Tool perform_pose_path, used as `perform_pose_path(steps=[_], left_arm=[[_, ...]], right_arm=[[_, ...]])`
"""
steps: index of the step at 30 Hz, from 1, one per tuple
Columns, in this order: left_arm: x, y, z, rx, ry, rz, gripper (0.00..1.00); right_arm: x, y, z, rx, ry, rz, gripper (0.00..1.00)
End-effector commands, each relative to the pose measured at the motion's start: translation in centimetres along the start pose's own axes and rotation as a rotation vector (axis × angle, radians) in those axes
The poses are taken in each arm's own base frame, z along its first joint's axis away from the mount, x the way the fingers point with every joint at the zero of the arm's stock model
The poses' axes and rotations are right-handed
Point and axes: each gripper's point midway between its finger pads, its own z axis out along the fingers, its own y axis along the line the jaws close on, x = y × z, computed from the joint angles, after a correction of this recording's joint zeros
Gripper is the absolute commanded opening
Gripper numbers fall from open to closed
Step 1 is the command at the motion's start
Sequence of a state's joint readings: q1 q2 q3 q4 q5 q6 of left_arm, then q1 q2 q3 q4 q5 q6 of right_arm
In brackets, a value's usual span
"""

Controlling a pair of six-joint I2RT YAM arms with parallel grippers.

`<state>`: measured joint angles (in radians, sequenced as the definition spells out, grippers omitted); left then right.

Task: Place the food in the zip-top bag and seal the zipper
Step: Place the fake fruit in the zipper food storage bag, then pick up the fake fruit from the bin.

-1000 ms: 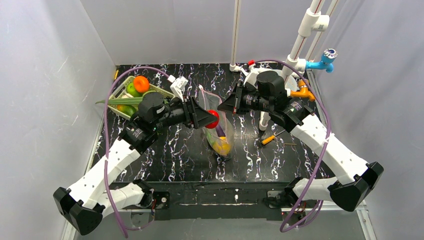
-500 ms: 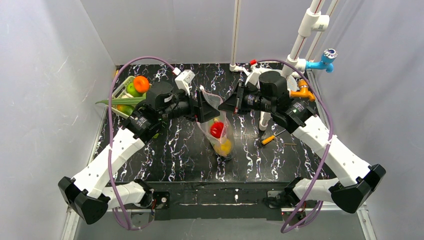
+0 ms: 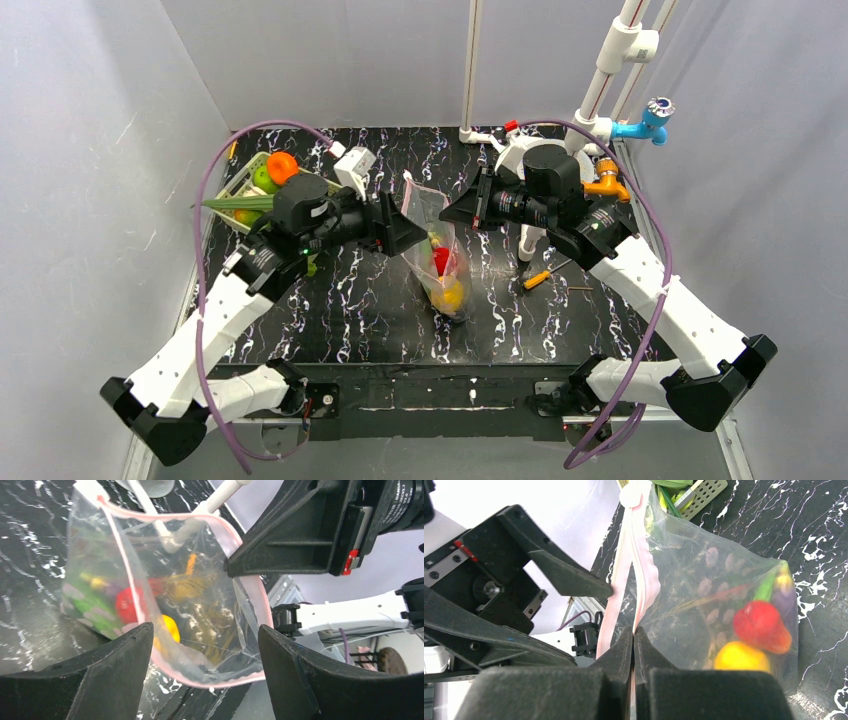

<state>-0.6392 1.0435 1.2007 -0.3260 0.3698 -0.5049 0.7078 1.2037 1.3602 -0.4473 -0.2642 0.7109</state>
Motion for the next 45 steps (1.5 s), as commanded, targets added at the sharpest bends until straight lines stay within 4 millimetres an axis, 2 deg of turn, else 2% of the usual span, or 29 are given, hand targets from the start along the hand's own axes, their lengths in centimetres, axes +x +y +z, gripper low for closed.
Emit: perform_pose_path(steps=[1, 8, 12, 18, 23, 27, 30, 33, 38, 41, 45], left_arm=[[-0.2, 1.9, -3.5, -0.163, -0.045, 0.078, 0.74], [-2.0, 5.2, -9.3, -0.422, -0.221, 0.137, 0.78], [-1.8, 6.2, -11.0, -0.498, -0.232, 0.142, 0.8], [0.3, 6.9, -12.0, -0.541, -0.17, 0.077, 0.8], [3.2, 7.9, -12.9, -0.579, -0.121, -0.015, 0.8], [5.9, 9.8, -13.1, -0.646, -0.044, -0.021, 0.83], [6.7, 12.4, -13.8, -0.798, 0.02, 0.013, 0.89], [5.5, 14.2, -14.0, -0.919, 0.028, 0.073, 0.98], [1.7, 17.2, -11.8, -0.999, 0.019, 0.163, 0.98], [-0.7, 20.6, -10.1, -1.035, -0.017, 0.087, 0.98], [-4.7, 25.5, -9.0, -1.109, -0.121, -0.013, 0.98]], right_arm=[[-1.2, 1.4, -0.8, -0.047, -0.049, -0.027, 0.01], [-1.0, 0.8, -0.7, -0.019, -0.046, -0.021, 0.01], [-0.8, 0.6, -0.7, -0.01, -0.039, -0.019, 0.01], [-0.4, 0.9, -1.1, -0.027, -0.025, -0.015, 0.01], [0.1, 0.6, -1.3, -0.023, -0.014, -0.012, 0.01], [0.3, 0.9, -1.5, -0.033, -0.004, -0.013, 0.01], [0.5, 1.0, -1.6, -0.049, -0.001, -0.016, 0.01], [0.7, 0.9, -1.7, -0.047, 0.001, -0.029, 0.01], [0.5, 0.3, -1.4, -0.028, -0.004, -0.081, 0.01], [0.0, -0.2, -0.9, -0.005, -0.003, -0.134, 0.01], [-0.3, -0.8, -0.3, 0.014, 0.0, -0.202, 0.01]])
